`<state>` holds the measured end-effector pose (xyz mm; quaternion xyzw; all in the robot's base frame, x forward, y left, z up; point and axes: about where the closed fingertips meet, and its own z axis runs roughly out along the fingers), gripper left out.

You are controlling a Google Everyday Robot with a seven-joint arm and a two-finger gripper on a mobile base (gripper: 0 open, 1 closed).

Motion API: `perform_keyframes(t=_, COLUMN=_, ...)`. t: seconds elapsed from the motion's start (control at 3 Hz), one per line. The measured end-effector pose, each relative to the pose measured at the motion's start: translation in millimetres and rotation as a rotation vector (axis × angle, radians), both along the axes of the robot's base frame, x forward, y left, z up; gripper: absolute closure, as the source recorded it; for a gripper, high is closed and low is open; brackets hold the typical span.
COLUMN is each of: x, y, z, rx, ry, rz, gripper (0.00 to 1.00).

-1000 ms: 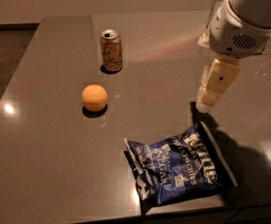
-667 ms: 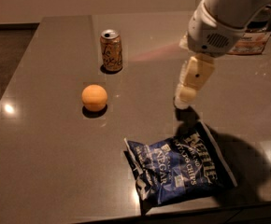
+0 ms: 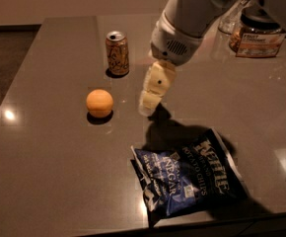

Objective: Move orange near blue chip bag

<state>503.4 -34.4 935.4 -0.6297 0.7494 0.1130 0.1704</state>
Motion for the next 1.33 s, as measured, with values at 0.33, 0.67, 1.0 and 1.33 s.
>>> perform_keyframes(t=0.33, x=1.9, y=43.8, z=-9.8, rx=0.033, ry=0.002, rz=0.044, gripper=0.00)
perform_keyframes(t=0.67, x=5.6, y=76.8, z=-24.8, rx=0.048, ry=0.016, rz=0.084, gripper=0.00)
perform_keyframes(t=1.0, x=7.9, y=97.1, z=-39.2, rx=0.050, ry=0.031, rz=0.116, gripper=0.00)
perform_keyframes(t=1.33, x=9.0, y=112.1, z=-50.8, rx=0.040, ry=0.029, rz=0.144, gripper=0.00)
